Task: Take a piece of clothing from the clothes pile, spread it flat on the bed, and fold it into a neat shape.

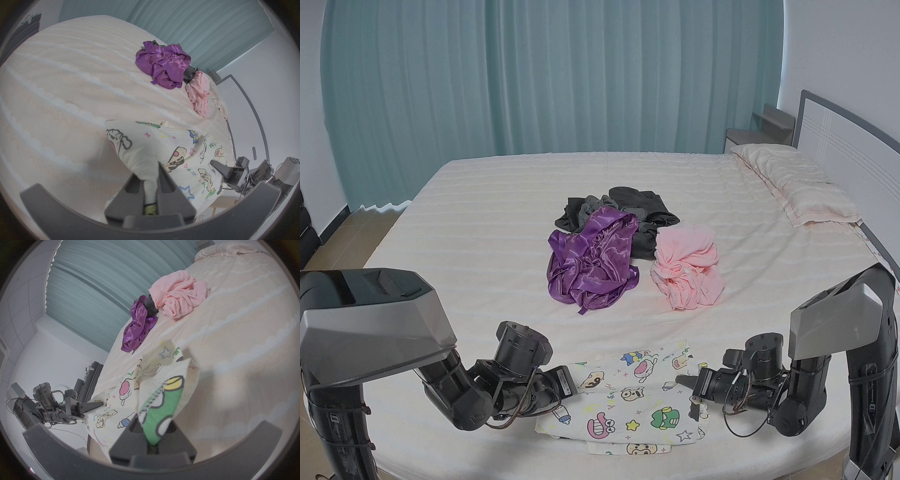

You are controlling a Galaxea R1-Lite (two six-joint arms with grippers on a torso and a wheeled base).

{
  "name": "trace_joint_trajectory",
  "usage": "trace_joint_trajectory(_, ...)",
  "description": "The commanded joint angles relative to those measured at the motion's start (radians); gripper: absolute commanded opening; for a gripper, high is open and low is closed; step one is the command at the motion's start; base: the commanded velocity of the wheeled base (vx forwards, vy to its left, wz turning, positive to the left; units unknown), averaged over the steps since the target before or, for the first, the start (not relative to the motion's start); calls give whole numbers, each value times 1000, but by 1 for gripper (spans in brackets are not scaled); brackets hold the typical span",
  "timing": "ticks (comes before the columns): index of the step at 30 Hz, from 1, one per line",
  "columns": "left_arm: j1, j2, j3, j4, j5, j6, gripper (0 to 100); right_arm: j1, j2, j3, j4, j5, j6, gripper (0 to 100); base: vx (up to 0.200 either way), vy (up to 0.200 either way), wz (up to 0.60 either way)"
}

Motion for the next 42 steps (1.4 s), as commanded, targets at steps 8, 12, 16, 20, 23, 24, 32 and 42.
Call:
trace_joint_trajectory(8,-1,27,4,0,1,0,100,-1,24,-10,2,-1,-20,100,0,0,0)
trace_joint_trajectory(12,17,25,24,5,2,0,100,-24,15,0,2,-6,-40,100,0,0,0)
trace_joint_trajectory(16,66,2,43,5,5,1,100,-80,-51,46,14,-6,-79,100,0,0,0)
trace_joint_trajectory(20,136,-62,43,3,-36,-6,100,-94,-139,109,14,-6,-109,100,0,0,0)
trace_joint_trajectory(23,175,-81,41,-1,-128,-51,100,-86,-225,168,14,-4,-130,100,0,0,0)
trace_joint_trajectory(24,188,-84,35,-4,-151,-83,100,-80,-246,192,14,-3,-135,100,0,0,0)
trace_joint_trajectory(32,237,-81,35,-49,-217,-129,100,88,-263,327,5,19,-170,100,0,0,0)
trace_joint_trajectory(42,237,-67,31,-52,-216,-128,100,119,-99,324,-45,16,-173,100,0,0,0)
